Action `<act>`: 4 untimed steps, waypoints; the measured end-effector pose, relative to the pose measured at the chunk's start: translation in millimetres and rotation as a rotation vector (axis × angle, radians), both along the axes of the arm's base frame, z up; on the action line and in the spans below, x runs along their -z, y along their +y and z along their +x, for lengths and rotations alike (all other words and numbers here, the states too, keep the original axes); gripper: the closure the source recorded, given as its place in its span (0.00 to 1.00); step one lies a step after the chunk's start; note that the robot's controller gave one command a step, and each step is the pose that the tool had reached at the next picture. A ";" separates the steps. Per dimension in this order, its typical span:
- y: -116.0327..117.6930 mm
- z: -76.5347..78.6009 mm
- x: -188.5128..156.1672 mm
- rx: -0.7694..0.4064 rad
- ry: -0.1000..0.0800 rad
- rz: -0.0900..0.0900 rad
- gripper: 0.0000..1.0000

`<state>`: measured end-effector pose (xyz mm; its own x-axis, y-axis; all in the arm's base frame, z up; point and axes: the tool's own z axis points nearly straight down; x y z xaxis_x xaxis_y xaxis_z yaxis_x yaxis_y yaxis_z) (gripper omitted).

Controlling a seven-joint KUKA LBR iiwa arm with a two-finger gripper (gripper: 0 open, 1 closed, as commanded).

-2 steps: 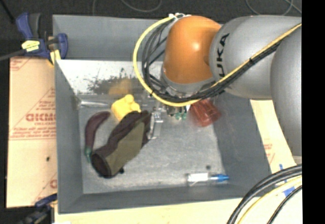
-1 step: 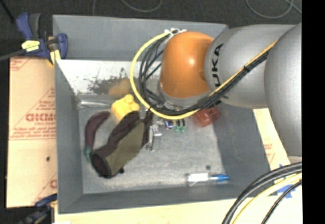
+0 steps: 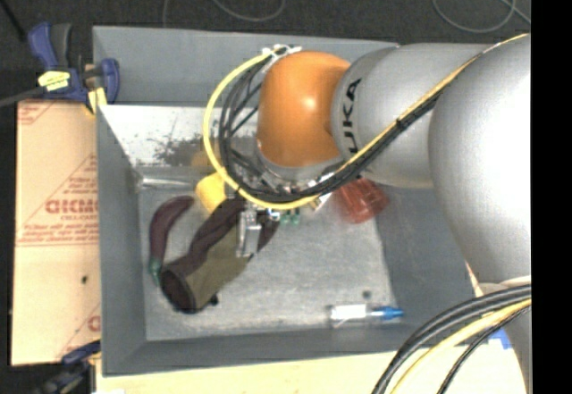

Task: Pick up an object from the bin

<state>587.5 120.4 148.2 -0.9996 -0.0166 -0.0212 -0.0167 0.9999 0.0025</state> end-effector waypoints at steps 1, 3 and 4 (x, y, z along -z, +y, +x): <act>17.6 -6.9 74.8 0.130 0.018 0.001 1.00; 13.2 -26.3 -33.6 0.162 0.016 0.002 1.00; 13.3 -26.3 -33.6 0.162 0.016 0.002 1.00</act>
Offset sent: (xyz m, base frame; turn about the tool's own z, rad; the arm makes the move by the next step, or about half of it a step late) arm 0.0000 0.0000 0.0000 0.0000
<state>561.2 133.7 181.8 -0.9895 0.1446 -0.0047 0.1446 0.9895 0.0033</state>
